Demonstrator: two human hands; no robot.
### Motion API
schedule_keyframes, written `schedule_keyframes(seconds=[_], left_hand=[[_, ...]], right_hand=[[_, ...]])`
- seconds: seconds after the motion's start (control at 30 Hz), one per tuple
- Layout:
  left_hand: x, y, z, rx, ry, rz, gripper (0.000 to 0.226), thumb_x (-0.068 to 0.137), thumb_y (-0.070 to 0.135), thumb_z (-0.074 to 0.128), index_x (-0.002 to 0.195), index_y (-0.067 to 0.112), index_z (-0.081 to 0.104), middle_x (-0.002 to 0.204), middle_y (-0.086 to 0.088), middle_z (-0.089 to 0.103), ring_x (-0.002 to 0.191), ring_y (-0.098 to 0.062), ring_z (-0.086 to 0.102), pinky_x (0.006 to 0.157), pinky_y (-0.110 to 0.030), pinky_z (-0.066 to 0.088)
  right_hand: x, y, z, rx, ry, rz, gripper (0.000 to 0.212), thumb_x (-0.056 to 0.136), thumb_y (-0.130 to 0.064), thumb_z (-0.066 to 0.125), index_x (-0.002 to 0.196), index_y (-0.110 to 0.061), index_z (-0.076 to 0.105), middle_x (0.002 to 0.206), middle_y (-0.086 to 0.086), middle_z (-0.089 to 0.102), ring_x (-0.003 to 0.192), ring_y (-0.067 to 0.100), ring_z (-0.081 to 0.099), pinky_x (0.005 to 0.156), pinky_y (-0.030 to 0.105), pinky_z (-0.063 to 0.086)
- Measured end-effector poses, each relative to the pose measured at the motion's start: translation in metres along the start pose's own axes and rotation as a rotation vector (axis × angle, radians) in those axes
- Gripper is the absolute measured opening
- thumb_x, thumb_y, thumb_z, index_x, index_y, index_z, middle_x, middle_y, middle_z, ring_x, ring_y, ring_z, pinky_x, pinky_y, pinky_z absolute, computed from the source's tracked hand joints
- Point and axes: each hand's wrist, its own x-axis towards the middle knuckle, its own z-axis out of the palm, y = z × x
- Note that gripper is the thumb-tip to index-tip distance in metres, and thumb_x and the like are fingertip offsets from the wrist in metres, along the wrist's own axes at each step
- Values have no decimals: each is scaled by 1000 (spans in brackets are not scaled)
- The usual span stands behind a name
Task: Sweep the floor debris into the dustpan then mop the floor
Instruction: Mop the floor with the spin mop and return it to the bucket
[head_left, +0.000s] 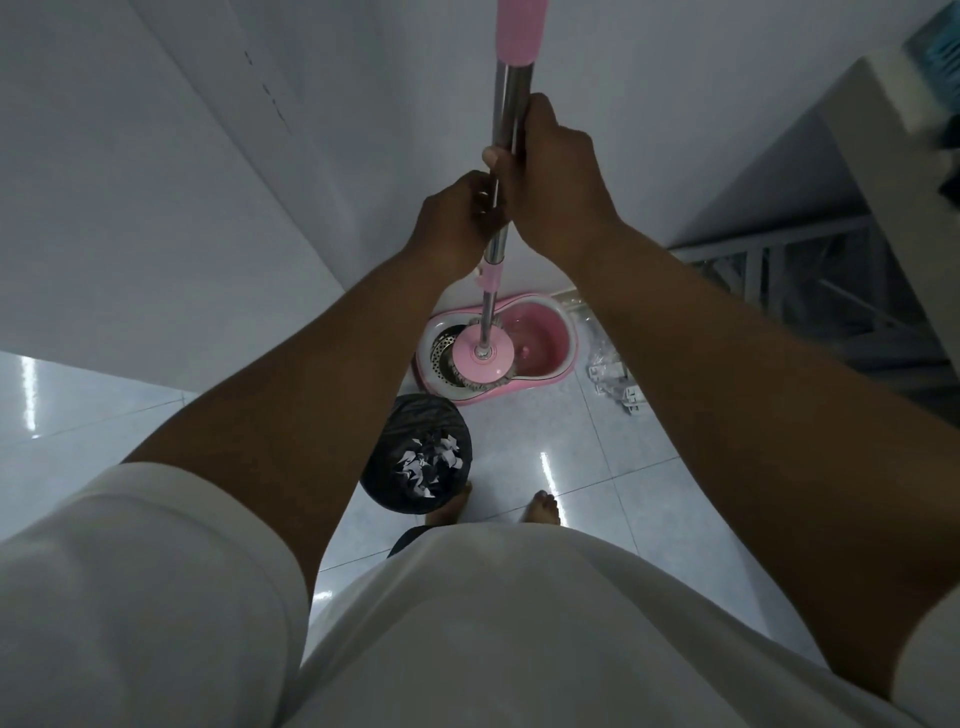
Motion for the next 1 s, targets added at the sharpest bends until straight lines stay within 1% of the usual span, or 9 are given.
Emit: schedule_keyframes(seconds=[0.27,0.33,0.4,0.53,0.6,0.7,0.83,0.93,1.0], left_hand=[[-4,6,6,-30,-34,37,31,96,33,58,122,17,63,119,-2,68,103,-16,63,96,-25,47],[-6,12,7,-98,-45,67,29,96,28,59,120,14,64,117,-5,69,107,-22,65,100,-32,49],[-6,21,8,-154,-62,101,27,95,28,59,119,15,64,112,-4,69,106,-23,65,99,-34,51],[-4,50,11,-88,-113,212,29,97,39,55,121,25,61,102,13,63,93,-4,62,77,-6,43],[-6,68,16,-63,-141,285,30,97,40,54,123,26,60,99,17,61,84,8,57,70,-1,38],[-10,94,28,-65,-207,358,21,94,43,55,112,33,58,97,16,63,85,6,59,77,-10,46],[-26,136,66,-113,-393,428,29,80,52,56,103,34,62,105,-4,69,99,-26,65,95,-42,53],[-45,164,100,-45,-492,553,41,82,52,54,113,27,63,101,0,69,97,-22,67,90,-39,55],[-59,183,127,-40,-588,577,39,87,45,58,120,25,63,101,2,68,101,-26,67,88,-37,54]], right_hand=[[-11,1,-11,-19,8,39,26,98,-20,52,118,-3,49,101,8,67,82,12,61,73,19,51],[-14,1,-18,-26,31,47,26,99,-21,52,117,-3,48,100,7,66,82,13,62,71,18,50],[-15,1,-29,-35,66,57,26,99,-22,52,117,-4,49,97,2,63,79,8,59,66,7,45],[-17,2,-59,-31,173,93,25,99,-22,53,116,-4,49,93,-4,58,67,-3,51,58,-3,39],[-24,5,-76,-49,236,119,26,99,-25,53,115,-6,49,90,-5,57,66,-4,52,58,-2,40],[-39,12,-100,-93,342,167,26,98,-26,54,113,-5,51,79,-10,51,60,-8,47,53,-3,36],[-78,29,-139,-169,480,296,30,97,-30,54,116,-7,51,89,-5,56,70,0,55,59,3,40],[-119,44,-167,-174,554,402,29,97,-30,54,117,-8,51,94,-3,57,84,11,61,75,22,53],[-148,54,-186,-191,617,459,29,97,-29,55,116,-8,50,93,-3,56,81,11,58,73,17,52]])
